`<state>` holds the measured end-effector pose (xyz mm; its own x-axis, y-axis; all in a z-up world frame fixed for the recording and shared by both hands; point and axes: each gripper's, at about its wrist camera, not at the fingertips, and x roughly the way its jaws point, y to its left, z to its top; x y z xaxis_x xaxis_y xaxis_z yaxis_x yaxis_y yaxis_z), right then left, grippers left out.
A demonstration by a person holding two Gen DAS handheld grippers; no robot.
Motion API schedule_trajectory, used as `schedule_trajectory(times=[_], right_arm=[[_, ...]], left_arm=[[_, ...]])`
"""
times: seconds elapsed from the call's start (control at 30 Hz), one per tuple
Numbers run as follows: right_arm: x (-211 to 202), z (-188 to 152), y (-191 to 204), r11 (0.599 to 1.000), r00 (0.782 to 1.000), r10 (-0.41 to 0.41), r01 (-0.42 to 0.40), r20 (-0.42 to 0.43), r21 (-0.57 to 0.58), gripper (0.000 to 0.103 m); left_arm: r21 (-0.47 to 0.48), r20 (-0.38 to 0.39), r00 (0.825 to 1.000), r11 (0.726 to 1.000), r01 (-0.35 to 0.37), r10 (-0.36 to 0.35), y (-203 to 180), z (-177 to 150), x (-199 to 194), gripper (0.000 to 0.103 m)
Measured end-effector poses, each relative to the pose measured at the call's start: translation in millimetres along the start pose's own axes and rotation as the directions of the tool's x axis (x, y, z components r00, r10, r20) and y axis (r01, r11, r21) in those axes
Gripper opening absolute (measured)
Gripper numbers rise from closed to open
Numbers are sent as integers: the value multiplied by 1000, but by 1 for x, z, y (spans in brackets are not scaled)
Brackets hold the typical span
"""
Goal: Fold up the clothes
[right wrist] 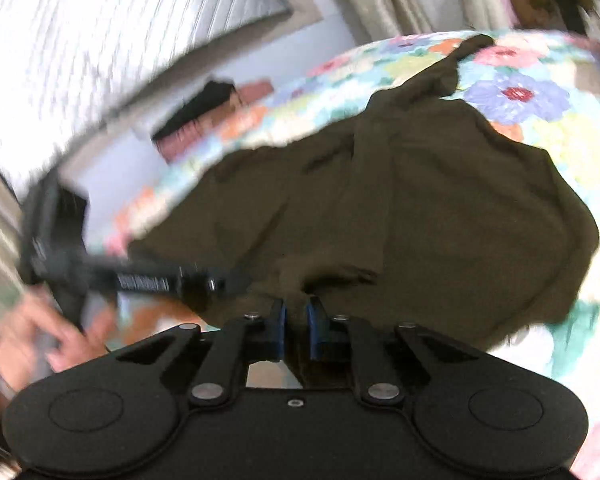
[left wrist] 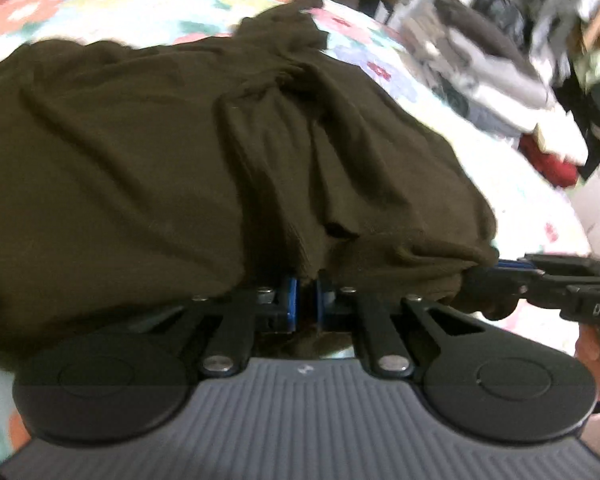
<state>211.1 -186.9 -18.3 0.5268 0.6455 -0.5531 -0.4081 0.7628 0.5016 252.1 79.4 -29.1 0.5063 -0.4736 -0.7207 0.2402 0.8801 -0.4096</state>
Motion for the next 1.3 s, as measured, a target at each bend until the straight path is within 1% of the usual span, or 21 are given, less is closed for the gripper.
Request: schedule_trajectory(times=[0.03, 0.1, 0.17, 0.23, 0.3, 0.37, 0.43, 0.5, 0.6, 0.67, 0.73, 0.8, 0.87, 0.9, 0.97, 1.03, 1.1, 1.13, 1.2, 1.27, 1.3], right_arm=[[-9, -2, 3, 999, 1000, 22, -22, -2, 44, 13], [-26, -13, 17, 997, 998, 64, -64, -6, 47, 12], [-38, -30, 24, 993, 994, 108, -106, -34, 59, 11], [-41, -45, 16, 984, 989, 124, -113, -76, 139, 10], [-33, -54, 5, 984, 989, 79, -58, -126, 166, 10], [-22, -60, -1, 984, 985, 61, -32, -161, 175, 10], [-18, -59, 3, 986, 983, 66, -39, -169, 164, 10], [-27, -59, 14, 988, 984, 91, -70, -151, 138, 10], [-41, -65, 30, 991, 986, 117, -108, -119, 76, 8], [-42, -71, 32, 990, 982, 114, -101, -147, 93, 8], [-42, -76, 30, 990, 982, 110, -94, -156, 104, 8], [-41, -78, 27, 995, 983, 60, -45, -172, 89, 7], [-36, -79, 23, 997, 980, 0, 16, -201, 80, 7], [-37, -80, 18, 995, 978, -1, 22, -210, 98, 7], [-41, -80, 19, 991, 979, 38, -12, -200, 133, 7], [-50, -79, 34, 994, 983, 69, -54, -169, 94, 7], [-51, -79, 43, 997, 985, 65, -60, -161, 40, 7], [-47, -80, 45, 1000, 983, 21, -22, -180, 1, 7], [-39, -82, 44, 998, 973, -58, 48, -221, -51, 7], [-32, -87, 40, 992, 956, -117, 103, -268, -68, 7], [-32, -88, 41, 988, 952, -142, 120, -270, -95, 8]], left_arm=[[-36, -7, 1000, 999, 18, -19, 1, -7, -12, 7], [-54, -10, 999, 998, 30, -31, -6, -19, -31, 7], [-18, -22, 999, 999, -35, 34, -17, -36, -42, 7], [-33, -68, 996, 998, -54, 52, -18, -57, -41, 7], [-31, -130, 988, 995, -92, 87, -17, -65, -28, 8], [4, -122, 986, 993, -114, 114, -22, -62, -26, 7], [24, -108, 986, 992, -125, 126, -27, -61, -29, 7], [27, -105, 986, 992, -125, 127, -31, -64, -36, 7], [63, -53, 985, 985, -161, 164, -40, -71, -54, 7], [108, -5, 980, 975, -195, 197, -52, -77, -65, 7], [90, -33, 976, 973, -211, 215, -50, -79, -65, 7], [101, -73, 972, 971, -217, 225, -48, -78, -54, 8], [98, -125, 961, 967, -234, 245, -45, -77, -36, 8], [97, -119, 963, 968, -231, 241, -47, -76, -38, 8], [97, -109, 966, 970, -224, 234, -51, -76, -44, 8], [130, -74, 966, 963, -237, 247, -59, -74, -51, 9], [176, -74, 950, 941, -288, 304, -63, -75, -47, 11], [201, -94, 938, 930, -309, 332, -64, -77, -42, 11], [211, -125, 932, 927, -309, 339, -63, -80, -38, 15], [196, -104, 943, 936, -292, 316, -64, -78, -49, 20], [185, -89, 951, 943, -277, 296, -65, -78, -56, 28]])
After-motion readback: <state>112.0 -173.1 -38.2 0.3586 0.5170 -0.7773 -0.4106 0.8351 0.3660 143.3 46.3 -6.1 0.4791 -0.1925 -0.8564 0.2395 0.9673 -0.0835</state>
